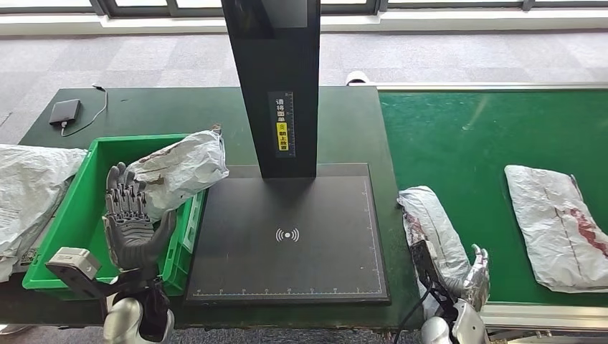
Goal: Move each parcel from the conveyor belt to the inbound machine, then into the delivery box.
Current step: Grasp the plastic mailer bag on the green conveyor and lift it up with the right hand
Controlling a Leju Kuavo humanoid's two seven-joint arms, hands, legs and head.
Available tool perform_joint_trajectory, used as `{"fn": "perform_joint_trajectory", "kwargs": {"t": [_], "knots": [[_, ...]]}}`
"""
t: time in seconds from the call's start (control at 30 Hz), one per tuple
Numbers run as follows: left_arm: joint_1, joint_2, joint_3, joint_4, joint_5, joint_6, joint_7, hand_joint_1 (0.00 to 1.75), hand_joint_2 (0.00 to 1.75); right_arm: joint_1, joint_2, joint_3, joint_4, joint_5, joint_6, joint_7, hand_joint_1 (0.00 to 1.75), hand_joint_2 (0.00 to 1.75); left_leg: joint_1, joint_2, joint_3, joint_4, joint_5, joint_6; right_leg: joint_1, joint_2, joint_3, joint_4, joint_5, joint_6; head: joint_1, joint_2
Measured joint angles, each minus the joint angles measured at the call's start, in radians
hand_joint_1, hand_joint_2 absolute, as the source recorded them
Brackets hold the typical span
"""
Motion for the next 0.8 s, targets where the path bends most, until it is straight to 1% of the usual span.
{"fn": "perform_joint_trajectory", "kwargs": {"t": [0.3,0.57,0.67,0.8], "knots": [[0.052,-0.002,-0.01,-0.043,-0.001,0.009,0.003,0.0,1.75,-0.049,-0.017,0.0,0.09,0.013,0.018,0.017,1.75,1.75,0.0,0.0,0.001,0.0,0.0,0.0,0.0,0.0,0.001,0.0,0.0,0.0,0.0,0.0],[0.064,-0.004,-0.019,-0.068,-0.005,0.014,0.003,0.0,1.75,-0.083,-0.024,0.0,0.131,0.011,0.001,0.015,1.75,1.75,0.0,0.0,0.002,0.0,0.0,0.0,0.0,-0.001,0.003,0.0,0.0,0.0,0.0,0.0],[0.067,-0.004,-0.019,-0.075,-0.005,0.023,0.003,0.0,1.75,-0.085,-0.024,0.0,0.135,-0.012,-0.05,-0.021,1.75,1.75,0.0,0.0,0.002,0.0,0.0,0.0,0.0,-0.001,0.003,0.0,0.0,0.0,0.0,0.0],[0.077,-0.006,-0.019,-0.083,-0.005,0.031,0.003,0.0,1.75,-0.059,-0.019,0.002,0.097,-0.07,-0.133,-0.116,1.75,1.75,0.0,-0.002,0.001,0.0,0.0,0.0,0.0,-0.003,0.003,0.0,-0.001,0.001,0.0,0.0]]}}
